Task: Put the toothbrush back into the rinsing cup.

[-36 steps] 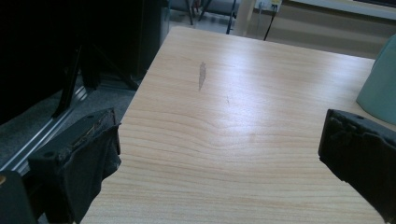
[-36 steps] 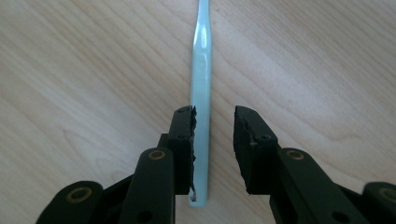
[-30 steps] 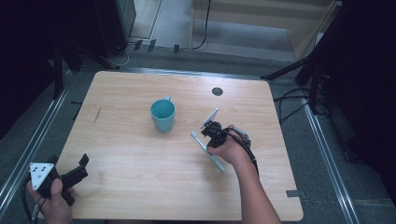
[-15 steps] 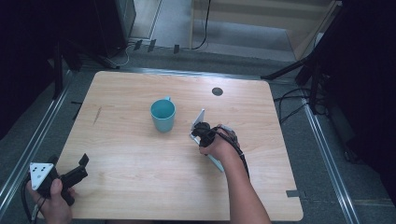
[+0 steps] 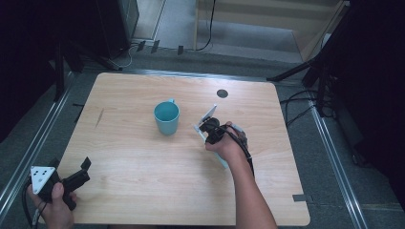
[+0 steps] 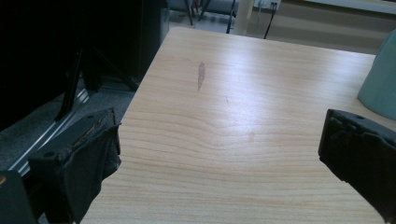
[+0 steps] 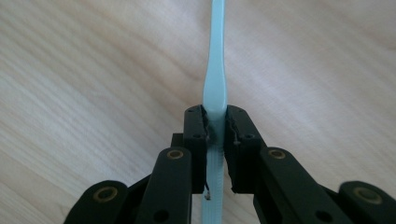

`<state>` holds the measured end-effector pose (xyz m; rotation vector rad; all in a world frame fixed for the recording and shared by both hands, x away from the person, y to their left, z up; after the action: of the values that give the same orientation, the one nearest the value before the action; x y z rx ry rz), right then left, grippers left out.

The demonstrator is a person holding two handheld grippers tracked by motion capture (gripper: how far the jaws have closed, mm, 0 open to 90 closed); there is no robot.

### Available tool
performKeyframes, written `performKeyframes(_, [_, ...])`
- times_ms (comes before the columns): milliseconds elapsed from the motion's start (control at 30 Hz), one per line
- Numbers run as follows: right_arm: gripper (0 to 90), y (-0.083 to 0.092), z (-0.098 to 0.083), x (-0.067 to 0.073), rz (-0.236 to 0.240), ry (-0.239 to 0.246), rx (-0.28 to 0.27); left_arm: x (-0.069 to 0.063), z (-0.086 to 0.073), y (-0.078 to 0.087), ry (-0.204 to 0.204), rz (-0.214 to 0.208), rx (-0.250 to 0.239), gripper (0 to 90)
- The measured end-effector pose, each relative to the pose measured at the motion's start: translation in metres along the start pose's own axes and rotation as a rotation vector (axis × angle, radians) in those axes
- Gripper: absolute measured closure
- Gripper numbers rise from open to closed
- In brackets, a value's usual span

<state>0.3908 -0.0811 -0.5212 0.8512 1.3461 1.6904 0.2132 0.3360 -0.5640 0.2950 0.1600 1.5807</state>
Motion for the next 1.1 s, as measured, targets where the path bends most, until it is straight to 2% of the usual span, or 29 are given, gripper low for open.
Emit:
performKeyframes(100, [80.4,0.011,0.006,-0.005,-0.009,-0.022,-0.075,0.000,0.000,0.000,0.000,0.000,0.000,0.0])
performKeyframes(133, [80.4,0.011,0.006,-0.005,-0.009,-0.022,-0.075,0.000,0.000,0.000,0.000,0.000,0.000,0.0])
performKeyframes(167, [80.4,0.018,0.010,-0.007,-0.005,-0.052,-0.137,0.000,0.000,0.000,0.000,0.000,0.000,0.0])
performKeyframes(367, [80.4,0.039,0.021,-0.012,0.025,-0.147,-0.338,0.000,0.000,0.000,-0.002,0.000,-0.002,0.0])
performKeyframes(400, [80.4,0.039,0.021,-0.012,0.025,-0.147,-0.338,0.000,0.000,0.000,-0.002,0.000,-0.002,0.0])
performKeyframes(433, [80.4,0.046,0.025,-0.013,0.043,-0.174,-0.420,0.000,0.000,0.000,-0.002,0.000,-0.001,0.0])
performKeyframes(500, [80.4,0.052,0.028,-0.013,0.064,-0.209,-0.477,0.000,0.000,0.000,-0.002,0.001,-0.002,0.0])
performKeyframes(533, [80.4,0.052,0.028,-0.013,0.064,-0.209,-0.477,0.000,0.000,0.000,-0.002,0.001,-0.002,0.0])
performKeyframes(567, [80.4,0.055,0.030,-0.014,0.072,-0.225,-0.508,0.000,0.000,0.000,-0.002,0.001,-0.003,0.0])
performKeyframes(600, [80.4,0.062,0.033,-0.013,0.085,-0.244,-0.572,0.000,0.000,0.000,-0.003,0.001,-0.003,0.0])
performKeyframes(800, [80.4,0.077,0.041,-0.006,0.097,-0.250,-0.731,0.000,0.000,0.000,-0.002,0.001,-0.003,0.0])
performKeyframes(833, [80.4,0.077,0.041,-0.006,0.097,-0.250,-0.731,0.000,0.000,0.000,-0.002,0.001,-0.003,0.0])
performKeyframes(867, [80.4,0.082,0.043,-0.002,0.110,-0.268,-0.787,0.000,0.000,0.000,-0.003,0.002,-0.002,0.0])
performKeyframes(1100, [80.4,0.096,0.054,0.013,0.122,-0.252,-0.889,0.000,0.000,0.000,0.000,0.000,-0.001,0.0])
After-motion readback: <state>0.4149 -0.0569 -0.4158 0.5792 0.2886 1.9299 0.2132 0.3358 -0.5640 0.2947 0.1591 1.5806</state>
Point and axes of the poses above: each handheld gripper's, and its own axes: y roughly backward along the jaws, z roughly out of its top, x roughly to its left, the point moved 4 cm from there along -y, roughly forward along the jaws, and after that the axes turned 14 degrees about -y, right-handed, at the moved point
